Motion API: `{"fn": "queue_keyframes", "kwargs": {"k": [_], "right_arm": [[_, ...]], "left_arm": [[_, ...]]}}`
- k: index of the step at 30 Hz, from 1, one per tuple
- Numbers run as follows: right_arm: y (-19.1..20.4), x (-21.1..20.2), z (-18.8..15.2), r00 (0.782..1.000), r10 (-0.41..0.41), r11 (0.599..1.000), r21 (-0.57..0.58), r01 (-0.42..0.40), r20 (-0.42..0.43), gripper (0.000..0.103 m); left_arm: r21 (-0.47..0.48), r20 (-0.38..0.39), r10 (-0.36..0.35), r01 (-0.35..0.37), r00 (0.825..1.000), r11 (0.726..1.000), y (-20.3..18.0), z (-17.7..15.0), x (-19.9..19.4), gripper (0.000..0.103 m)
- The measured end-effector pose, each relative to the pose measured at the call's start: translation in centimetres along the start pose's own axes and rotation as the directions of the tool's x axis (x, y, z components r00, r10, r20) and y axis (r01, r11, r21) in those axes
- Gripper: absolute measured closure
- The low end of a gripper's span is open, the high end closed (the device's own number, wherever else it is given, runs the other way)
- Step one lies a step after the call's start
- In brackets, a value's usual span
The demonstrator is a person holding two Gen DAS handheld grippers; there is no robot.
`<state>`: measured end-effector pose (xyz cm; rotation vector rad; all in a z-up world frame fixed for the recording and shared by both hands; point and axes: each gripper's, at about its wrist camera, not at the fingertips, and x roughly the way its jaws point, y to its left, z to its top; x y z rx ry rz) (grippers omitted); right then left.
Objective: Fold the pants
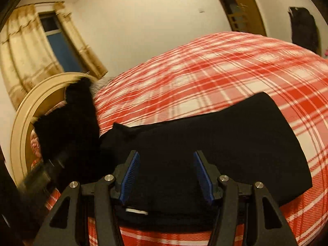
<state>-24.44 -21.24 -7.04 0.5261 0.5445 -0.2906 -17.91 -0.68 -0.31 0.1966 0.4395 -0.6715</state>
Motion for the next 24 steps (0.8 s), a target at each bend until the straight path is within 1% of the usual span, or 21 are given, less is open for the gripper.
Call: {"fn": "queue_keyframes", "kwargs": {"k": [3, 4, 6, 8, 9, 10, 11, 12, 13, 15, 16, 18, 20, 22, 24], "right_arm": [[-1.2, 0.5, 0.0, 1.000, -0.010, 0.999, 0.050, 0.011, -0.022, 0.046], [-1.6, 0.6, -0.1, 1.000, -0.011, 0.998, 0.062, 0.013, -0.026, 0.046], [-2.0, 0.7, -0.1, 0.999, -0.008, 0.997, 0.073, 0.010, -0.032, 0.046], [-2.2, 0.7, 0.0, 0.999, 0.010, 0.997, 0.080, -0.007, -0.034, 0.046], [-2.3, 0.7, 0.2, 0.999, 0.020, 0.996, 0.084, -0.017, -0.030, 0.046], [-2.3, 0.7, 0.6, 0.999, 0.037, 0.996, 0.087, -0.034, -0.028, 0.046], [-2.1, 0.7, 0.9, 0.998, 0.054, 0.995, 0.088, -0.052, -0.028, 0.046], [-1.9, 0.7, 1.5, 0.996, 0.081, 0.993, 0.085, -0.079, -0.025, 0.046], [-1.6, 0.6, 1.9, 0.995, 0.097, 0.992, 0.080, -0.095, -0.021, 0.046], [-0.9, 0.9, 2.9, 0.991, 0.131, 0.989, 0.066, -0.129, -0.020, 0.045], [-0.5, 1.3, 3.4, 0.987, 0.156, 0.986, 0.066, -0.153, -0.031, 0.041], [-0.1, 2.6, 3.9, 0.978, 0.202, 0.975, 0.101, -0.196, -0.052, 0.039], [0.5, 4.1, 3.8, 0.974, 0.212, 0.972, 0.120, -0.202, -0.079, 0.039], [1.4, 6.1, 3.1, 0.967, 0.203, 0.974, 0.129, -0.184, -0.152, 0.039], [2.2, 7.0, 2.0, 0.962, 0.186, 0.979, 0.119, -0.165, -0.200, 0.039]], "left_arm": [[0.052, -0.069, -0.024, 0.028, 0.997, 0.998, -2.5, -1.4, 2.3, 0.076], [0.076, -0.105, -0.023, 0.031, 0.994, 0.997, -3.3, -2.1, 3.3, 0.076], [0.102, -0.141, -0.015, 0.030, 0.990, 0.994, -3.6, -2.7, 4.5, 0.076], [0.145, -0.154, -0.009, 0.032, 0.988, 0.989, -4.1, -3.2, 4.6, 0.075], [0.165, -0.157, -0.007, 0.033, 0.988, 0.986, -4.3, -3.1, 4.6, 0.072], [0.186, -0.168, -0.005, 0.036, 0.986, 0.982, -4.2, -2.9, 4.6, 0.068], [0.196, -0.182, -0.014, 0.050, 0.983, 0.979, -4.1, -2.8, 4.5, 0.062], [0.204, -0.197, -0.030, 0.070, 0.980, 0.976, -4.3, -2.8, 4.2, 0.055], [0.216, -0.217, -0.048, 0.096, 0.975, 0.972, -3.8, -2.5, 3.7, 0.051], [0.220, -0.223, -0.053, 0.104, 0.973, 0.970, -3.1, -2.4, 2.5, 0.031], [0.209, -0.210, -0.062, 0.107, 0.976, 0.972, -2.3, -2.1, 1.5, 0.027], [0.157, -0.164, -0.092, 0.118, 0.982, 0.980, -0.4, -1.5, -0.6, 0.012], [0.100, -0.131, -0.083, 0.096, 0.988, 0.990, 1.3, -1.1, -1.8, 0.008], [0.029, -0.118, -0.058, 0.062, 0.991, 0.998, 3.3, -0.8, -2.1, 0.008], [-0.029, -0.135, 0.012, -0.016, 0.991, 0.999, 5.1, -0.8, -1.3, 0.008]]}}
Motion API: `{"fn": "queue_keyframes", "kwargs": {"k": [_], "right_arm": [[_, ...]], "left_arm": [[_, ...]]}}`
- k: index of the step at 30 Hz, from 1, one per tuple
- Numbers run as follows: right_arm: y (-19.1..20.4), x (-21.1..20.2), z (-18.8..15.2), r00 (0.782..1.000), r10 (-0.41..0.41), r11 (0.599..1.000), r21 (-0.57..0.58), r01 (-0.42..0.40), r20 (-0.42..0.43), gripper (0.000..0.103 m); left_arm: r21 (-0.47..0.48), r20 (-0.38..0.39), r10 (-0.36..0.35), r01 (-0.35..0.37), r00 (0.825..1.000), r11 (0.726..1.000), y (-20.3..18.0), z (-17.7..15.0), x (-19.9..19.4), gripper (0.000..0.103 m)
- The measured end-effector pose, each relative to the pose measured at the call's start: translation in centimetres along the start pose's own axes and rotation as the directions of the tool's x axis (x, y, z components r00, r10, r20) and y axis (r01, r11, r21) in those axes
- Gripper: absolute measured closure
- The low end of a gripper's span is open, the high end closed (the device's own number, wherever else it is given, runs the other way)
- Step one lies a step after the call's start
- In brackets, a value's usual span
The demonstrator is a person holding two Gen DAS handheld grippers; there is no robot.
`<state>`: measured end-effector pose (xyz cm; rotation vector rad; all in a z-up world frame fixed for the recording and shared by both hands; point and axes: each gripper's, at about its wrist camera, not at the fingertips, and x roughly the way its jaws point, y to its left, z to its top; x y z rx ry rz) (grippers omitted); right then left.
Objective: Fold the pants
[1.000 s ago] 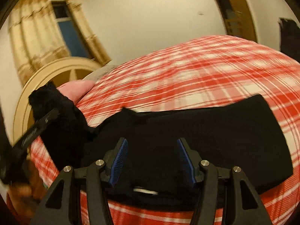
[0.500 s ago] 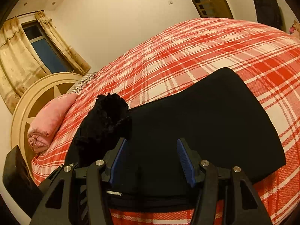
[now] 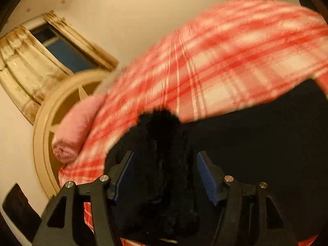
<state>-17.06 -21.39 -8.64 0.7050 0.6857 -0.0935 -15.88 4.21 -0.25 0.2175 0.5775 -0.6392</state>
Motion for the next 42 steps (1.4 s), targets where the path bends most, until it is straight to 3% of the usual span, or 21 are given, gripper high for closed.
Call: {"fn": "queue_keyframes", "kwargs": {"k": [3, 5, 8, 12, 14, 15, 16, 18, 22, 24, 28, 31, 34, 36, 39, 42], "right_arm": [[1.7, -1.0, -1.5, 0.988, -0.120, 0.984, -0.117, 0.132, 0.101, 0.039], [2.5, -2.2, -1.9, 0.980, -0.123, 0.974, -0.169, 0.149, 0.155, 0.039], [3.0, -2.1, -1.6, 0.976, -0.164, 0.961, -0.199, 0.190, 0.142, 0.039], [1.3, 0.1, -1.4, 0.985, -0.167, 0.980, -0.102, 0.169, 0.033, 0.039], [1.8, 0.8, -2.0, 0.984, -0.176, 0.976, -0.122, 0.179, 0.033, 0.039], [2.7, 1.0, -2.6, 0.985, -0.169, 0.970, -0.173, 0.173, 0.035, 0.044], [3.7, 1.3, -3.2, 0.984, -0.174, 0.955, -0.239, 0.176, 0.032, 0.060], [5.1, 1.4, -3.9, 0.974, -0.216, 0.915, -0.336, 0.225, 0.063, 0.072], [6.1, -0.1, -3.5, 0.979, -0.184, 0.895, -0.398, 0.203, 0.087, 0.084], [7.4, -1.9, -3.1, 0.984, -0.132, 0.876, -0.451, 0.171, 0.118, 0.086], [8.1, -6.4, -0.9, 0.986, -0.036, 0.886, -0.451, 0.107, 0.164, 0.088], [6.5, -10.2, 0.5, 0.975, -0.027, 0.894, -0.431, 0.123, 0.220, 0.088], [2.8, -12.4, 1.4, 0.959, -0.115, 0.906, -0.369, 0.208, 0.258, 0.088], [-0.7, -12.3, 1.3, 0.954, -0.184, 0.916, -0.309, 0.254, 0.239, 0.088], [-6.3, -10.0, 0.0, 0.958, -0.255, 0.939, -0.203, 0.278, 0.132, 0.088], [-9.0, -8.9, -1.5, 0.951, -0.259, 0.943, -0.170, 0.287, 0.166, 0.085]], "left_arm": [[-0.090, -0.060, 0.086, -0.091, 0.994, 0.992, 2.4, -0.1, 1.4, 0.008], [-0.148, -0.075, 0.088, -0.098, 0.993, 0.984, 3.8, -0.5, 1.5, 0.008], [-0.193, -0.071, 0.089, -0.101, 0.993, 0.976, 4.8, -1.1, 1.7, 0.008], [-0.221, -0.087, 0.093, -0.111, 0.992, 0.969, 5.0, -1.4, 1.7, 0.008], [-0.224, -0.105, 0.092, -0.114, 0.990, 0.968, 5.0, -1.6, 1.7, 0.008], [-0.222, -0.118, 0.092, -0.117, 0.989, 0.968, 5.2, -1.6, 1.8, 0.008], [-0.216, -0.135, 0.098, -0.126, 0.986, 0.968, 5.1, -1.7, 2.0, 0.008], [-0.212, -0.140, 0.104, -0.133, 0.985, 0.968, 5.2, -1.6, 2.2, 0.008], [-0.222, -0.124, 0.115, -0.140, 0.986, 0.965, 5.4, -1.4, 1.8, 0.008], [-0.238, -0.121, 0.127, -0.153, 0.984, 0.959, 5.7, -1.2, 1.6, 0.008], [-0.291, -0.108, 0.121, -0.148, 0.987, 0.945, 6.6, -0.6, 1.1, 0.008], [-0.314, -0.086, 0.115, -0.137, 0.990, 0.940, 7.0, 0.1, 0.8, 0.008], [-0.306, -0.072, 0.110, -0.127, 0.991, 0.944, 6.7, 0.8, 1.0, 0.008], [-0.295, -0.071, 0.098, -0.115, 0.993, 0.949, 6.1, 1.1, 1.5, 0.008], [-0.275, -0.080, 0.062, -0.082, 0.995, 0.958, 4.6, 1.3, 2.5, 0.008], [-0.241, -0.100, 0.029, -0.052, 0.995, 0.969, 2.4, 1.5, 3.8, 0.008]]}}
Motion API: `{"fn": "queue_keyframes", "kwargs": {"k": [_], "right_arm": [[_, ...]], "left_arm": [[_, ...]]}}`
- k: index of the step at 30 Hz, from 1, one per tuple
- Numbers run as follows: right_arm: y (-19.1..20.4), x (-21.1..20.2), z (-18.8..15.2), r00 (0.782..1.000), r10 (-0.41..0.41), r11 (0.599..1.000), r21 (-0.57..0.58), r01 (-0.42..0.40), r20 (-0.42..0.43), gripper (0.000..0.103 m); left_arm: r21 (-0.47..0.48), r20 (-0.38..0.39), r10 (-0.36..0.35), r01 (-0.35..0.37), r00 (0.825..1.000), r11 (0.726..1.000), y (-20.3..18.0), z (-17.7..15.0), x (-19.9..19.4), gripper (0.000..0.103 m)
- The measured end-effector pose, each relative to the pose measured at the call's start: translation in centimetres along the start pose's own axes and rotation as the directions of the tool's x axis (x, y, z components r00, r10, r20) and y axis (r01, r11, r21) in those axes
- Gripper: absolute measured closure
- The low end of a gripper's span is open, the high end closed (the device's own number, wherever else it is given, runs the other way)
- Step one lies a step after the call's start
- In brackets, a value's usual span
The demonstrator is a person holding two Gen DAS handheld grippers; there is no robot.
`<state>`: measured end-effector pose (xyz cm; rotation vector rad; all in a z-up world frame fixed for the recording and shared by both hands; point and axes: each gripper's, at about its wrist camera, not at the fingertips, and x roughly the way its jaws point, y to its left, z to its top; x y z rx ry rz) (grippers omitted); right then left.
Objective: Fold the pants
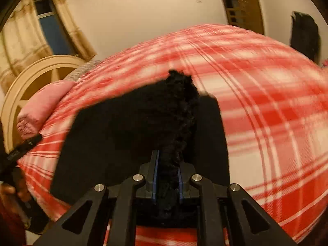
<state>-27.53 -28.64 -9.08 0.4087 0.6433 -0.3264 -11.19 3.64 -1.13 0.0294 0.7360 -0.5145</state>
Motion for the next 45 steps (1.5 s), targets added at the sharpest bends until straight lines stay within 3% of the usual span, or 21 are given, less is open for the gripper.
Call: {"fn": "queue_keyframes", "kwargs": {"k": [4, 7, 9, 11, 12, 13, 14, 17, 20, 23, 26, 32, 34, 37, 41, 45], "right_arm": [[-0.4, -0.4, 0.3, 1.000, 0.007, 0.999, 0.034, -0.007, -0.006, 0.081], [0.0, -1.6, 0.6, 1.000, -0.004, 1.000, 0.018, 0.004, -0.019, 0.074], [0.5, -3.0, 1.1, 0.999, -0.033, 0.999, 0.007, 0.033, 0.019, 0.073], [2.2, -5.0, 1.9, 0.979, -0.144, 0.985, -0.077, 0.156, 0.147, 0.073], [3.4, -5.9, 2.4, 0.952, -0.209, 0.963, -0.119, 0.240, 0.225, 0.073], [4.3, -6.3, 3.0, 0.930, -0.244, 0.947, -0.141, 0.290, 0.274, 0.073], [5.2, -6.3, 3.7, 0.923, -0.244, 0.939, -0.166, 0.301, 0.297, 0.073], [7.3, -3.5, 5.5, 0.961, -0.150, 0.942, -0.262, 0.210, 0.234, 0.073], [8.1, 1.3, 5.9, 0.982, -0.142, 0.930, -0.322, 0.175, 0.125, 0.073], [6.6, 4.9, 5.6, 0.969, -0.235, 0.916, -0.317, 0.245, 0.070, 0.075], [4.2, 6.4, 5.7, 0.979, -0.202, 0.955, -0.215, 0.204, 0.029, 0.075], [3.4, 5.7, 6.3, 0.989, -0.146, 0.983, -0.111, 0.145, 0.000, 0.075], [3.9, 3.2, 6.1, 0.990, -0.124, 0.988, -0.088, 0.129, 0.064, 0.074], [5.6, -0.4, 4.8, 0.980, -0.127, 0.968, -0.196, 0.156, 0.153, 0.073], [5.9, -2.4, 1.9, 0.986, -0.131, 0.960, -0.236, 0.152, 0.105, 0.073], [3.8, -1.1, -1.2, 0.976, -0.218, 0.951, -0.222, 0.217, 0.019, 0.072]], "left_arm": [[0.078, -0.042, -0.036, 0.039, 0.998, 0.996, -3.5, -0.7, 1.6, 0.008], [0.129, -0.063, -0.022, 0.030, 0.998, 0.991, -5.1, -1.4, 2.5, 0.008], [0.145, -0.081, -0.024, 0.036, 0.996, 0.989, -5.6, -1.8, 2.9, 0.008], [0.143, -0.096, -0.024, 0.037, 0.995, 0.989, -5.7, -2.0, 3.3, 0.008], [0.138, -0.104, -0.022, 0.036, 0.994, 0.990, -5.7, -2.1, 3.4, 0.008], [0.130, -0.111, -0.020, 0.035, 0.994, 0.991, -5.7, -2.0, 3.6, 0.008], [0.124, -0.114, -0.021, 0.035, 0.993, 0.992, -5.7, -2.0, 3.6, 0.008], [0.110, -0.121, -0.028, 0.041, 0.992, 0.993, -6.1, -1.9, 3.9, 0.008], [0.132, -0.131, 0.000, 0.017, 0.991, 0.991, -7.0, -2.0, 4.3, 0.008], [0.164, -0.142, 0.028, -0.004, 0.989, 0.986, -7.8, -2.3, 4.7, 0.008], [0.183, -0.146, 0.048, -0.020, 0.988, 0.983, -8.1, -2.4, 4.8, 0.005], [0.156, -0.177, 0.056, -0.028, 0.983, 0.987, -7.8, -2.5, 5.4, 0.003], [0.151, -0.184, 0.060, -0.033, 0.981, 0.988, -7.7, -2.5, 5.5, 0.002], [0.159, -0.185, 0.070, -0.040, 0.980, 0.986, -7.8, -2.6, 5.4, 0.002], [0.180, -0.174, 0.091, -0.059, 0.981, 0.982, -8.2, -2.4, 5.4, 0.002], [0.185, -0.167, 0.101, -0.070, 0.981, 0.980, -8.2, -2.5, 5.5, 0.002]]}}
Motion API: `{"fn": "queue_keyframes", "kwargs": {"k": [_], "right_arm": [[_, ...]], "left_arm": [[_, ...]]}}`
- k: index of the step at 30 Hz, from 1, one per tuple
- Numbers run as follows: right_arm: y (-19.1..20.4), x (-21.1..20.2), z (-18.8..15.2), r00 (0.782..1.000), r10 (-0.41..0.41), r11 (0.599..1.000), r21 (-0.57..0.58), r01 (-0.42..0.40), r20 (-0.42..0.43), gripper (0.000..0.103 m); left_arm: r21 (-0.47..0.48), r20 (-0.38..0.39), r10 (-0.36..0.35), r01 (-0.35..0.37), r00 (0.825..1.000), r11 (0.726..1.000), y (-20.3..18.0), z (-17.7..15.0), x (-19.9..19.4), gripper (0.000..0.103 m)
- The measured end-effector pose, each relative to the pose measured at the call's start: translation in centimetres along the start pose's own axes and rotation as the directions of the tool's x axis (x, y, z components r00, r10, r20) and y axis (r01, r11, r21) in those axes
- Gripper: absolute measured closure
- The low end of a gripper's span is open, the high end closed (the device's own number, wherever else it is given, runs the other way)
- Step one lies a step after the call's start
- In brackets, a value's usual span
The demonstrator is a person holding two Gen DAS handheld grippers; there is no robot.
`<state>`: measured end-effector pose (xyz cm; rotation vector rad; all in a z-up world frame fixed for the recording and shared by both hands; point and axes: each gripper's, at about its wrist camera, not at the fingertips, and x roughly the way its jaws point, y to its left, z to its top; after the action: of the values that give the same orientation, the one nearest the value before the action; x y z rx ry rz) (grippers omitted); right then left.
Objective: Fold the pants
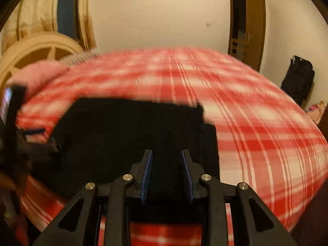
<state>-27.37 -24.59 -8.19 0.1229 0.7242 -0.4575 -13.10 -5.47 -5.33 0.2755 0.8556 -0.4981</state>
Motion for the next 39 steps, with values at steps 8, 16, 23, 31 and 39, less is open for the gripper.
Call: {"fn": "queue_keyframes", "kwargs": {"k": [8, 16, 23, 31, 39], "right_arm": [[-1.5, -0.6, -0.4, 0.999, 0.046, 0.989, 0.139, -0.047, 0.013, 0.061], [-4.6, -5.7, 1.1, 0.980, 0.021, 0.954, 0.289, -0.078, 0.196, 0.054], [-4.2, -5.2, 1.4, 0.980, 0.026, 0.950, 0.299, -0.086, 0.199, 0.046], [-3.8, -4.1, 1.5, 0.985, 0.027, 0.958, 0.278, -0.073, 0.168, 0.046], [-4.4, -3.4, 2.0, 0.988, 0.022, 0.952, 0.299, -0.068, 0.155, 0.046]], "left_arm": [[0.004, -0.006, 0.008, -0.008, 1.000, 1.000, 0.0, -0.2, -0.3, 0.002], [-0.034, 0.047, -0.015, 0.017, 0.999, 0.999, 2.4, 0.2, -2.3, 0.002], [-0.140, 0.066, -0.041, 0.050, 0.997, 0.989, 5.5, 1.6, -2.0, 0.002], [-0.074, 0.038, -0.023, 0.026, 0.999, 0.997, 3.3, 3.0, -0.4, 0.002], [-0.048, 0.018, -0.039, 0.040, 0.999, 0.998, 2.0, 3.4, 0.1, 0.002]]}}
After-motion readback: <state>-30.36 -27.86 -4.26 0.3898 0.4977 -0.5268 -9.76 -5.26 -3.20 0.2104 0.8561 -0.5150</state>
